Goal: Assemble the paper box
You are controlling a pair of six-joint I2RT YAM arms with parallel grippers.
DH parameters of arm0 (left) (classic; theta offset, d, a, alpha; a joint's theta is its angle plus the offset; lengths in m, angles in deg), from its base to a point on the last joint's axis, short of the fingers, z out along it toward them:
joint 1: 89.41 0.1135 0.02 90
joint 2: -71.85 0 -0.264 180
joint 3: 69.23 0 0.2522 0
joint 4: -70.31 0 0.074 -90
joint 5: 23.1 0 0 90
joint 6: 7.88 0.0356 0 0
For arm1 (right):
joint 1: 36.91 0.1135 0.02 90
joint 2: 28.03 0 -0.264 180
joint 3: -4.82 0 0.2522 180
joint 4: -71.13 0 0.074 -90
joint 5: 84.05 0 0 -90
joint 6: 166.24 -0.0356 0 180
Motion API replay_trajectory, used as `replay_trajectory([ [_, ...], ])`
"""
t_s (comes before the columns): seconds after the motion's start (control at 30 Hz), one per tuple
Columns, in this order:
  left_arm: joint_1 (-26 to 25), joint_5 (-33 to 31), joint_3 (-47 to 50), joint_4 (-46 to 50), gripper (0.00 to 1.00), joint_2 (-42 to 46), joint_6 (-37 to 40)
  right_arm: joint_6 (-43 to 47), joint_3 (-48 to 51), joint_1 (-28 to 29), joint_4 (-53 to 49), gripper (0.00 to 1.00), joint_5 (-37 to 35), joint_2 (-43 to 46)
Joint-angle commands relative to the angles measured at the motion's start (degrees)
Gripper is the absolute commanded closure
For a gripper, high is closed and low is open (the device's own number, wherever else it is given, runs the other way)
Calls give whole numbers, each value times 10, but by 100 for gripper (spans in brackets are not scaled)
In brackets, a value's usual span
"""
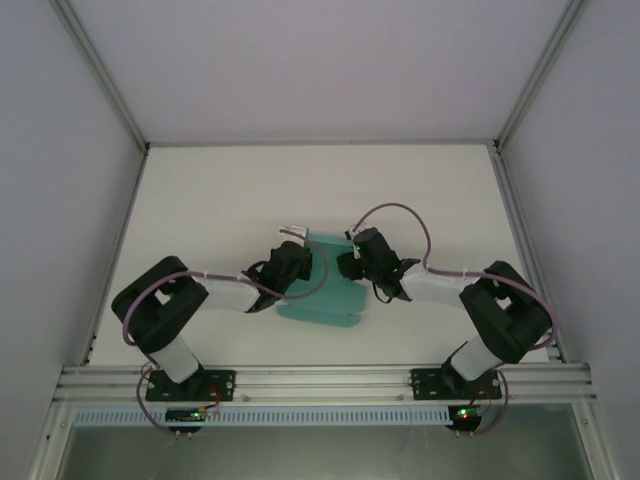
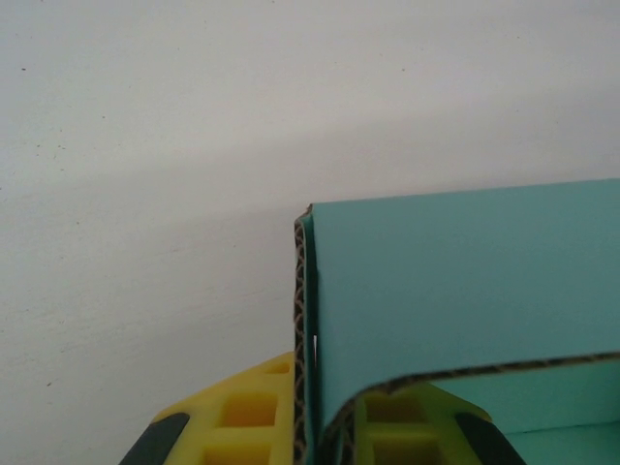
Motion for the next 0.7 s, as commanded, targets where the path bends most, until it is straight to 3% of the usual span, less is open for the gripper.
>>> replay_trajectory([
  [0.0, -11, 39, 4, 72, 100, -26, 6, 10, 10, -5, 30, 64, 4, 15],
  [0.17, -19, 13, -10, 95, 100, -31, -1, 2, -9, 1, -3, 71, -82, 15],
  [0.3, -35, -44, -38, 152, 100, -35, -34, -102, -35, 22, -97, 68, -231, 3],
  [0.4, -39, -44, -44, 160, 100, -41, -54, -191, -47, 35, -171, 71, -308, -9],
  [0.5, -39, -58, -47, 170, 100, -46, -71, -225, -54, 34, -207, 75, -336, -23],
  [0.67, -38, -75, -51, 188, 100, -41, -87, -222, -64, 29, -237, 66, -344, -31],
])
